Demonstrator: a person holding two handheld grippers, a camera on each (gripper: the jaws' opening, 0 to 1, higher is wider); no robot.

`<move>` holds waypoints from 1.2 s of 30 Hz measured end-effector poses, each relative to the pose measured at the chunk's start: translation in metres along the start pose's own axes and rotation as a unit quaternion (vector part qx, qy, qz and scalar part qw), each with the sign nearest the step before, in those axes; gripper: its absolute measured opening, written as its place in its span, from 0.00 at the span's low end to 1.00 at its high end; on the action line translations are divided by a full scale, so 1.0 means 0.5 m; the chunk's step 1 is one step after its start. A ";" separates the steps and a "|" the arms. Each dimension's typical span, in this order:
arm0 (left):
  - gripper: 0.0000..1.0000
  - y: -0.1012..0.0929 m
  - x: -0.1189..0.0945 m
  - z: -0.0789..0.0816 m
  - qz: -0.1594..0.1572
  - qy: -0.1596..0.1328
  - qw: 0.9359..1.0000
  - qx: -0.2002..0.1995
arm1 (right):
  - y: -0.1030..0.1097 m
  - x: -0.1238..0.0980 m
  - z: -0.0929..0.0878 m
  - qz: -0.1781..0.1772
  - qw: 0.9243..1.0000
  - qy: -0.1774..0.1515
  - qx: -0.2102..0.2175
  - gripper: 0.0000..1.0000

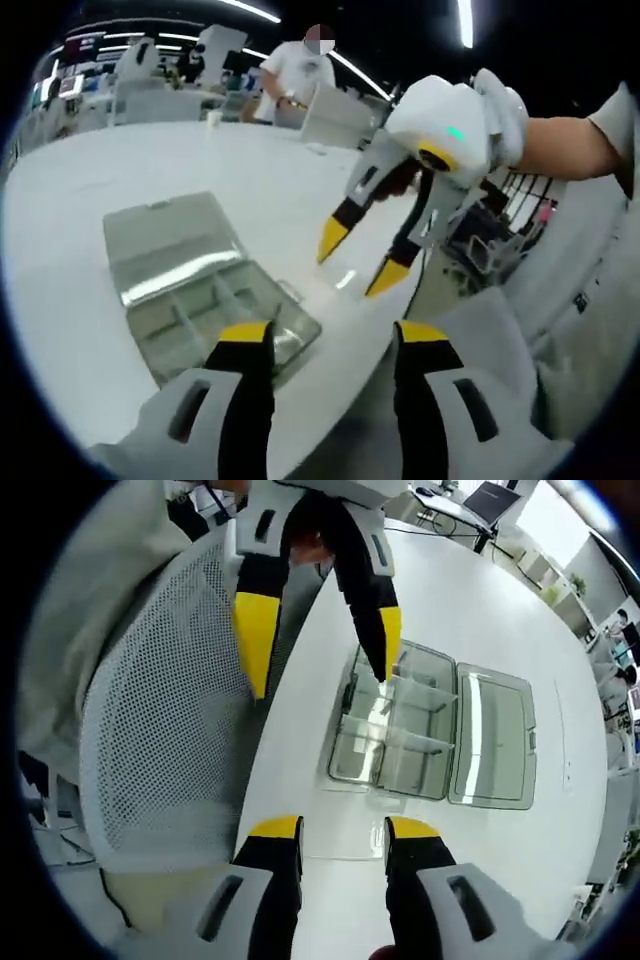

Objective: Insert the divider into the dual guide fixture by aligning both edges with the guide slots and pushing it downward to the bottom, including one-sided entry, uneven engagement, binding, and posture correction.

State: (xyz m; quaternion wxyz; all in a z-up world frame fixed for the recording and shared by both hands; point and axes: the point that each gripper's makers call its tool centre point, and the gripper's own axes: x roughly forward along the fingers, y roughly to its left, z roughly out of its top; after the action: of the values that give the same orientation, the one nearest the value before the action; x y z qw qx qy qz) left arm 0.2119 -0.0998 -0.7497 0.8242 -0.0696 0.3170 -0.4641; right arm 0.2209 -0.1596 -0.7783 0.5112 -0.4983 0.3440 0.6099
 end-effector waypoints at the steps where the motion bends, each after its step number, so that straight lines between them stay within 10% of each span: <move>1: 0.44 0.001 0.001 0.000 -0.001 -0.002 1.000 -0.011 | 0.000 -0.002 0.003 -0.002 1.000 -0.001 -0.002 0.28; 17: 0.34 -0.011 0.011 0.009 -0.021 -0.033 0.988 -0.147 | 0.007 -0.028 0.071 -0.014 0.999 -0.022 -0.035 0.28; 36: 0.24 -0.002 0.000 0.012 -0.041 -0.076 0.959 -0.271 | 0.004 -0.035 0.112 -0.025 0.998 -0.047 -0.039 0.28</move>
State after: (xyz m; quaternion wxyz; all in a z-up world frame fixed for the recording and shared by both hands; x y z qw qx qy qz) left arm 0.2146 -0.1015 -0.7444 0.7766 -0.3381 0.3640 -0.3874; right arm 0.2042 -0.1129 -0.7466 0.5219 -0.4971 0.2827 0.6329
